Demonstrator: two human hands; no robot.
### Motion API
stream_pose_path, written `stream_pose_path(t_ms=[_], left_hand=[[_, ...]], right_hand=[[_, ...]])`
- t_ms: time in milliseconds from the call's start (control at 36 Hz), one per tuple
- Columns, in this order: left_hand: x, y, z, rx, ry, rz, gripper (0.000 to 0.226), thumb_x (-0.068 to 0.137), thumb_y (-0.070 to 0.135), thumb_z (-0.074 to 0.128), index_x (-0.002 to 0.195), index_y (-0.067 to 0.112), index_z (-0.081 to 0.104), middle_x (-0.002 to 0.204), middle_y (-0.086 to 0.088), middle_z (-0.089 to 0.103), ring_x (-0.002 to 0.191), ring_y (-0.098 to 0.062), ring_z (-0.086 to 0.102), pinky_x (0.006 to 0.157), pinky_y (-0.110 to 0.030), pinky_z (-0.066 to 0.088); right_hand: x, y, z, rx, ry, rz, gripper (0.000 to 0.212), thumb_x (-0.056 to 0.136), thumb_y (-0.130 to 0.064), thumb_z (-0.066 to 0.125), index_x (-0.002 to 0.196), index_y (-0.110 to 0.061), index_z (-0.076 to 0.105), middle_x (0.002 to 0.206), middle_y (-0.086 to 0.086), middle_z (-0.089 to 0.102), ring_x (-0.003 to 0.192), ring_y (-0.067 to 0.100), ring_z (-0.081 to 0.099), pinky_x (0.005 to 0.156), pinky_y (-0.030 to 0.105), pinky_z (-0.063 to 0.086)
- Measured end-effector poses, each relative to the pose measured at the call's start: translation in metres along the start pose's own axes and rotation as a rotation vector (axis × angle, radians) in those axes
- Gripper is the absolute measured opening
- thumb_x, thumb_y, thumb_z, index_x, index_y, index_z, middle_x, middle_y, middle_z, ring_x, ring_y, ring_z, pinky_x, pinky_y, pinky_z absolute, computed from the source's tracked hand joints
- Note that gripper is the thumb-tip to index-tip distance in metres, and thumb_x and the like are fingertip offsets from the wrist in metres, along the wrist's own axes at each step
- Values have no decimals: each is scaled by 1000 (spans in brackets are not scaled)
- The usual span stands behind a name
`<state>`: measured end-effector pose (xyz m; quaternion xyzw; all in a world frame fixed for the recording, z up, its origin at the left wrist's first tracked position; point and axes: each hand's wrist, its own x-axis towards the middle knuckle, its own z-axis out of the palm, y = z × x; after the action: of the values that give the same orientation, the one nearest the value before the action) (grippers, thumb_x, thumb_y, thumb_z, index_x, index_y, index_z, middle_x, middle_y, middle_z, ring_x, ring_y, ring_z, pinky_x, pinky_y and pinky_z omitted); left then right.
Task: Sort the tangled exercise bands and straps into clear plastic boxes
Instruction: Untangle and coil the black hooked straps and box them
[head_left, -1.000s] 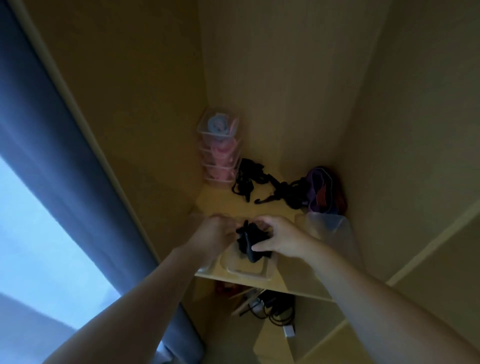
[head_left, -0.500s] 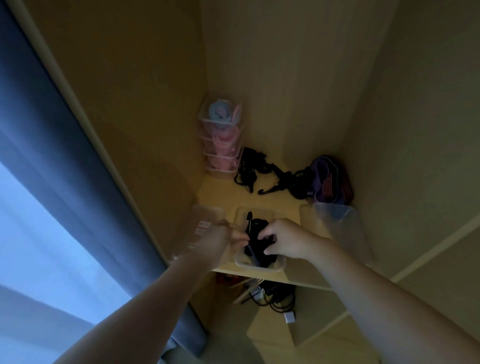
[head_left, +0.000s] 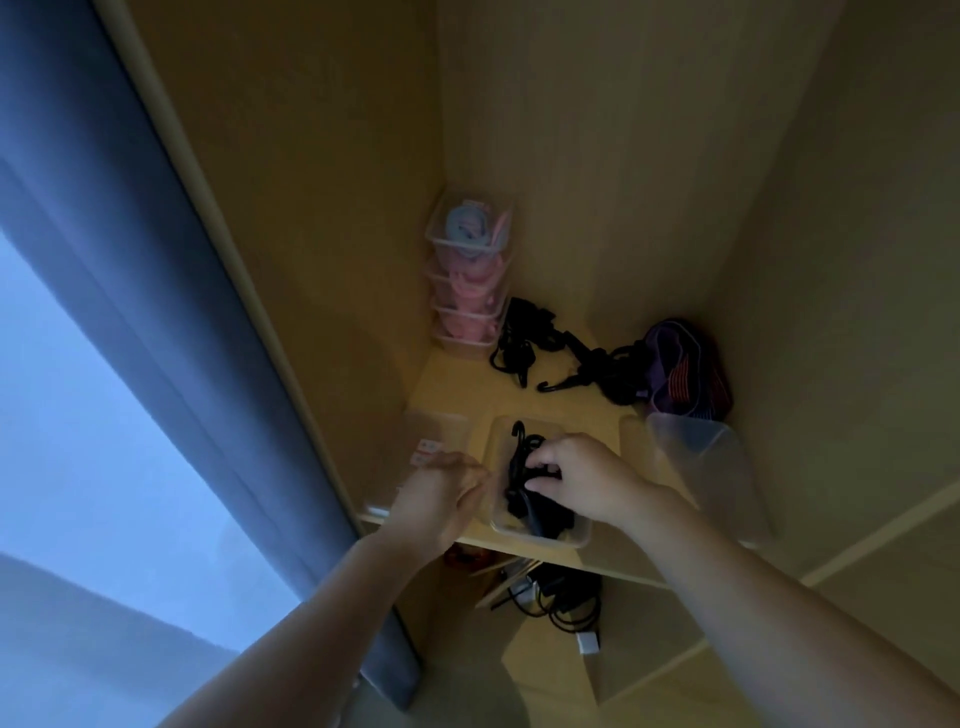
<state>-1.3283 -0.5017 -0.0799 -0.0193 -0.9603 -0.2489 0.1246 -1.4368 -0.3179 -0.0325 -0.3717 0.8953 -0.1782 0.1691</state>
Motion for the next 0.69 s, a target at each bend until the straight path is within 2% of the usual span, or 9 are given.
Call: stream_pose_path(t_ms=[56,139,222,306,361,417,528,611,694], left_hand=[[-15,-8,-6,-9,-9,-6,16,92,17,53,89,13,67,91,2,65,84,-15,59,74,-30,50],[-39,-22,-8,-43,77,-121,16,86,7,59,92,14,72,97,0,69,90,-16,61,78,-33,53],[-62,-29,-10,-93,176,-252,24,81,0,62,98,10,75,104,-3,71,98,-17,61,86,-28,49],[-81,-31,-15,-131,200,-276,19,79,8,59,89,11,75,93,0,71,88,-13,62,81,-12,43],[-89,-32,-20,-147,176,-289,16,80,13,57,80,16,73,82,5,68,78,-13,60,70,-1,34],[-96,-33,-21,-155,172,-296,17,80,11,55,76,17,70,78,7,66,75,-10,59,67,1,32],[-106,-36,-18,-212,224,-271,29,81,29,43,80,17,69,85,9,65,81,2,55,71,-3,39],[-108,-39,-15,-218,234,-276,24,82,30,42,83,20,64,85,1,67,81,-6,57,71,-12,42],[-108,-37,-15,-218,224,-277,23,81,27,44,82,20,66,84,4,66,80,-6,57,72,-3,38]], right_hand=[[1,-17,3,-29,14,-60,36,94,-32,59,127,-18,61,135,-1,55,123,18,52,100,28,43],[4,-49,19,-145,31,-162,36,96,-32,54,125,-14,63,133,2,57,121,21,52,104,34,40],[12,-74,46,-293,16,-277,27,96,-30,50,103,-13,70,106,4,66,102,25,58,101,36,40],[23,-87,74,-386,-21,-286,20,93,-19,52,92,-12,71,95,7,67,93,29,59,100,40,42],[28,-95,86,-427,-18,-290,21,90,-12,52,97,-10,71,101,9,68,99,30,59,99,42,43],[29,-101,95,-450,-34,-272,24,91,-7,47,101,-5,69,103,12,68,100,31,60,93,38,45],[32,-104,106,-454,4,-228,27,94,-7,41,106,-6,66,108,12,63,93,30,61,80,37,46],[33,-100,112,-396,38,-216,32,92,-5,41,114,-7,64,119,12,59,102,31,57,88,39,44],[34,-100,113,-359,84,-200,34,91,-5,42,118,-10,64,125,9,59,109,29,55,95,37,42]])
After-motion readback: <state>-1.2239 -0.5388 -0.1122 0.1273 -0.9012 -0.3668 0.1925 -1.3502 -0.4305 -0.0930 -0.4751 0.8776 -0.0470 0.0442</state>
